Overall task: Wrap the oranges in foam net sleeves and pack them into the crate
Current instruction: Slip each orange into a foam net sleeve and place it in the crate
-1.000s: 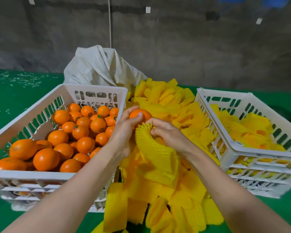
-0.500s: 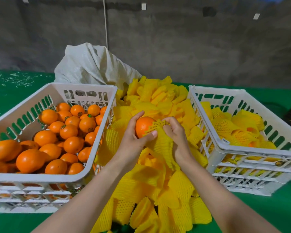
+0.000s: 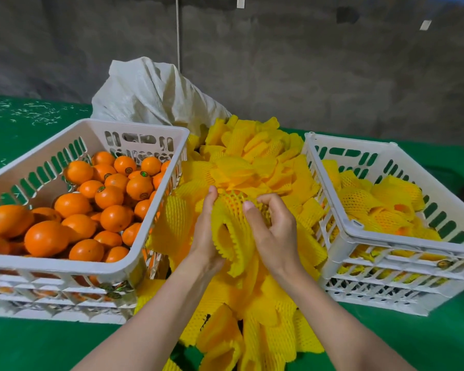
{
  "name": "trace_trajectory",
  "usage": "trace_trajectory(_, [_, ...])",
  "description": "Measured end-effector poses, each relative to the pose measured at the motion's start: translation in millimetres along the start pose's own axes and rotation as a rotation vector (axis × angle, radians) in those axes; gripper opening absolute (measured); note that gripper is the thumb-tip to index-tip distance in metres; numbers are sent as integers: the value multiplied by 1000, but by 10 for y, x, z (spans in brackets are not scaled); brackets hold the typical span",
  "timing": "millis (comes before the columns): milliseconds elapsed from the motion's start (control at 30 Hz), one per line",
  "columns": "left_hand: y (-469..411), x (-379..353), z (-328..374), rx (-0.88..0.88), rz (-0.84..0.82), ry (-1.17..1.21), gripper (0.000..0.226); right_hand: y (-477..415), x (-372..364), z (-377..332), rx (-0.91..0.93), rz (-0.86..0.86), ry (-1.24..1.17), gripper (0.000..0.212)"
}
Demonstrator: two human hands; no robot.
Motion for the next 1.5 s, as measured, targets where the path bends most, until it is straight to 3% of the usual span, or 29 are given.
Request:
trace_trajectory(200, [48,0,-25,5,8,-86,45,-199,51,189,-224,19,-162,19])
trace_trajectory(367, [106,-66,0,162,-61,14,61,-170,20,209,-297,31,-269,25])
trace_trajectory(467, [121,-120,2,191,20,58,57,-138,-26,200,-376,63,-384,33])
trace_trajectory(567, [77,-149,-26,53,216,-18,25,-40,-55,228,-616,70,-502,30])
trace_trajectory(633, [63,-142,-23,-30,322,-106,18,14,-72,281,-683,7,-467,28])
trace_trajectory(800, [64,-112,23,-130,436,-300,35,35,-143,354,-671,-86,-532,40])
trace_trajectory(933, [124,-82,62,-493,397,-642,55,60,-169,312,-682,-78,-499,40])
trace_trajectory(1033, [155,-90,88,-639,407,-809,56,145,-142,348,-826,-126,-447,37])
trace_trajectory(1100, [144,-80,87,-699,429,-857,56,157,-84,329,-926,-126,-278,35])
trace_trajectory(1167, [128,-48,70,-716,439,-921,56,88,-113,171,-803,-198,-300,54])
trace_trajectory(1200, [119,-28,56,-714,436,-930,56,36,-117,139,-759,-142,-323,69])
trace_trajectory(1267, [96,-7,23,-686,424,-852,55,17,-130,133,-746,-107,-374,91])
trace_trajectory(1300, [75,-1,5,-658,436,-773,55,28,-138,135,-741,-108,-399,92])
trace_trajectory(1367, [23,30,-45,-541,462,-565,52,42,-136,196,-767,-101,-469,76])
trace_trajectory(1433, [-21,64,-114,-402,382,-384,45,4,-119,211,-832,-50,-583,52])
trace_trajectory(1500, [-35,80,-152,-356,295,-337,41,-44,-119,250,-878,-5,-665,42])
Point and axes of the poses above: each hand's wrist, its own y-axis away from the middle knuckle, its own x-axis out of the back of the hand, z = x × y, the point moved 2 cm from there along -y, towards the middle knuckle, and after that the axes turned 2 degrees about z, right-handed, at the moved point
